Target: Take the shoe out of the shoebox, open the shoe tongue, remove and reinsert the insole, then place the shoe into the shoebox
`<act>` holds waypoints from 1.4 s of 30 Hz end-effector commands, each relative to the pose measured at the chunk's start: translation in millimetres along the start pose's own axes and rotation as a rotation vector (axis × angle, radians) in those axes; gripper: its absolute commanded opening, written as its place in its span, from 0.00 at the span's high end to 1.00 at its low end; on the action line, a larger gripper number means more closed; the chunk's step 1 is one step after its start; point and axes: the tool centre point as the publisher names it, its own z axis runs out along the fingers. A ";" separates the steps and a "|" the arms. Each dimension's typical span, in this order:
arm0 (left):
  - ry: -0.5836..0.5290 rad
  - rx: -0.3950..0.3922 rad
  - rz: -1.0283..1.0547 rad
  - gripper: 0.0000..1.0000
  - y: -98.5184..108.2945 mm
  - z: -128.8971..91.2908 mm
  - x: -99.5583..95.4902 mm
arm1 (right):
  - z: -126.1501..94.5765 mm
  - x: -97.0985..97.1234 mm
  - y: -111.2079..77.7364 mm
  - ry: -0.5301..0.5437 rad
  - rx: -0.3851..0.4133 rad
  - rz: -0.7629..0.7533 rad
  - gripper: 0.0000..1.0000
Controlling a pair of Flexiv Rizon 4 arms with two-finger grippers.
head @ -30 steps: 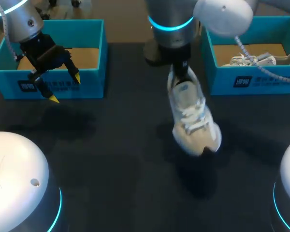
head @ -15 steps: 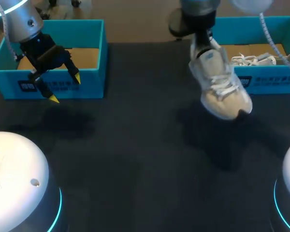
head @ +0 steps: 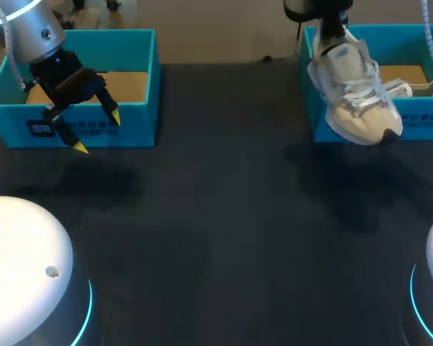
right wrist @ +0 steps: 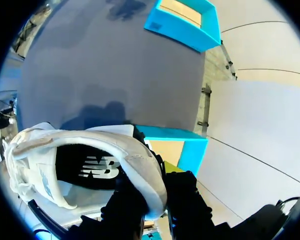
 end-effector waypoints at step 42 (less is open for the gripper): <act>0.001 -0.003 0.000 0.00 -0.3 -0.5 0.3 | 54.5 -110.5 -127.0 0.003 0.007 -0.034 1.00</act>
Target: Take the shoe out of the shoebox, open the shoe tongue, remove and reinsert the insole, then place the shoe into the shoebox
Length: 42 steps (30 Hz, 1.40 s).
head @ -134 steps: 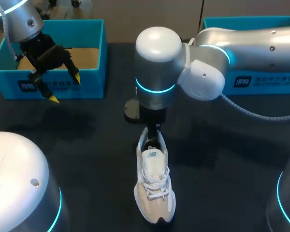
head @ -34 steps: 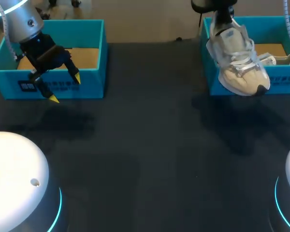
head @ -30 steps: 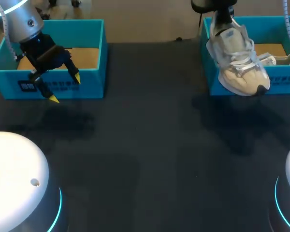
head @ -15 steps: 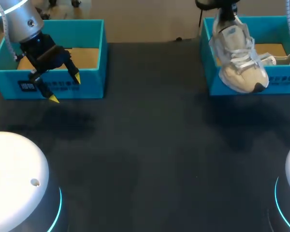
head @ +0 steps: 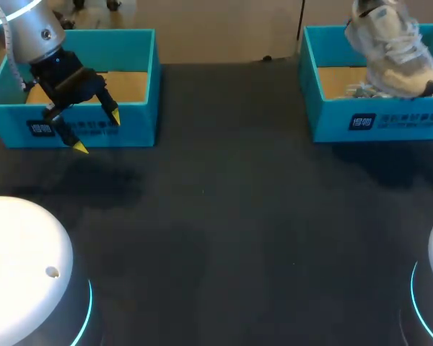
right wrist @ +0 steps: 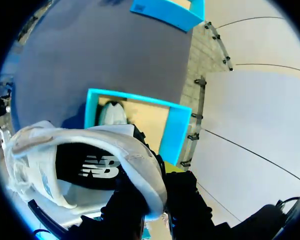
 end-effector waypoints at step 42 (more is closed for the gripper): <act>0.001 -0.003 0.000 0.00 -0.3 -0.5 0.2 | 66.4 -22.7 -122.0 0.092 0.183 0.933 1.00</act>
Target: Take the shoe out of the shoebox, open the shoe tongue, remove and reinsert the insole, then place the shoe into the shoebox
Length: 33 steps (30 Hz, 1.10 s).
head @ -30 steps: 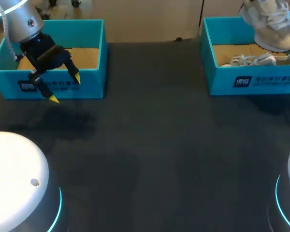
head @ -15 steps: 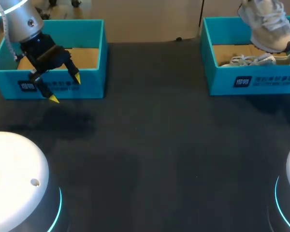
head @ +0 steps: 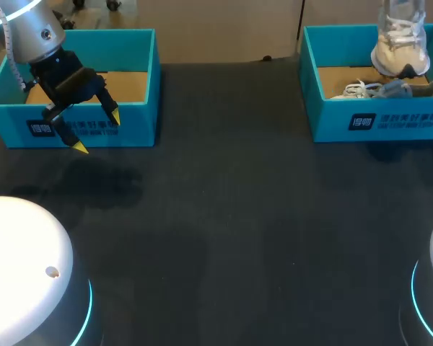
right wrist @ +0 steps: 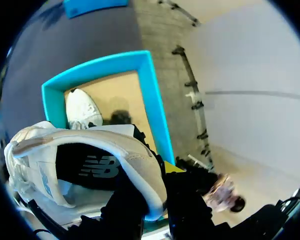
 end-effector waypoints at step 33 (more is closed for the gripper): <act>0.001 -0.004 0.000 0.00 -0.3 -0.5 0.2 | 4.2 35.2 -41.7 0.169 0.211 1.064 1.00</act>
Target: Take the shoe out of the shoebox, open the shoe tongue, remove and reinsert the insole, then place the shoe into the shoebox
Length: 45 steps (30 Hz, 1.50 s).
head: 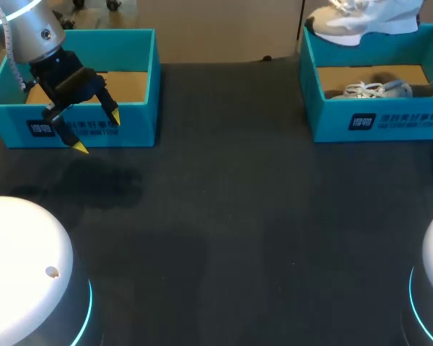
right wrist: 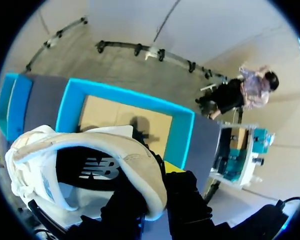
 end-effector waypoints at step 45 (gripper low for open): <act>-0.006 -0.178 -0.940 0.00 45.7 -41.1 -6.7 | 35.3 -15.7 -17.9 -0.006 0.019 0.239 1.00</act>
